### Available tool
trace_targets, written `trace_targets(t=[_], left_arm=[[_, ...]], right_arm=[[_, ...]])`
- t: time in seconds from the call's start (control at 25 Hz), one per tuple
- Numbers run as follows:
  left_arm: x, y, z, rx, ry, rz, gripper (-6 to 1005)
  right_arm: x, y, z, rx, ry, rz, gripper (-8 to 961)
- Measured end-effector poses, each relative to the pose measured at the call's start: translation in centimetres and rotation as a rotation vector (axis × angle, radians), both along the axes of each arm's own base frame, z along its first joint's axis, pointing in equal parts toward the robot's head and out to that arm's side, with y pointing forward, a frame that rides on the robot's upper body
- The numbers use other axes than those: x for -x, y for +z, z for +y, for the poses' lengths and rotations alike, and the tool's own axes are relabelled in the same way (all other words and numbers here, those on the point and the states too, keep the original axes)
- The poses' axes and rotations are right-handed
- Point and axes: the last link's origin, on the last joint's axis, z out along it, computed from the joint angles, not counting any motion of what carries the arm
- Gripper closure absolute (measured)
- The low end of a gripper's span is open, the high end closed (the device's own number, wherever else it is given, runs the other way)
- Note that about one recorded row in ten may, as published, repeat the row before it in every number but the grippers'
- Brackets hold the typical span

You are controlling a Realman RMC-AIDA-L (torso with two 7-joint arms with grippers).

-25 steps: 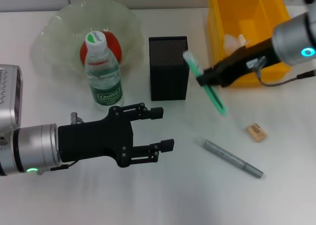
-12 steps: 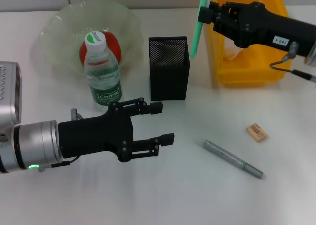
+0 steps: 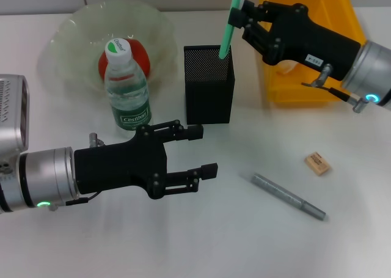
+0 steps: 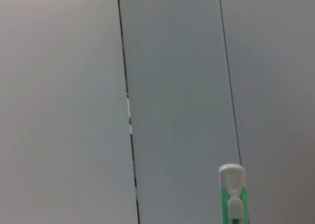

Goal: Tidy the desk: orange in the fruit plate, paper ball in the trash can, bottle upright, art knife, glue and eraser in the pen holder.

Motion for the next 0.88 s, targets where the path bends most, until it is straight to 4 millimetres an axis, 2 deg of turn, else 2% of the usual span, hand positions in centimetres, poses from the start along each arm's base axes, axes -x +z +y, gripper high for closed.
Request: trace_targets(t=[0.16, 0.48, 0.76, 0.88], left_arm=[[0.0, 0.0, -0.1, 0.002, 0.003, -0.001, 275], [0.2, -0.1, -0.1, 0.005, 0.009, 0.0, 275], [0.3, -0.1, -0.2, 0.004, 0.013, 0.001, 275], [0.3, -0.1, -0.2, 0.004, 0.014, 0.001, 276]], right_arm=[[-0.1, -0.9, 1.0, 0.001, -0.052, -0.041, 750], [0.1, -2.6, 1.5, 0.042, -0.056, -0.14, 718], [0.5, -2.9, 1.5, 0.051, -0.045, -0.15, 691], [0.4, -2.6, 1.5, 0.052, -0.053, -0.135, 630]])
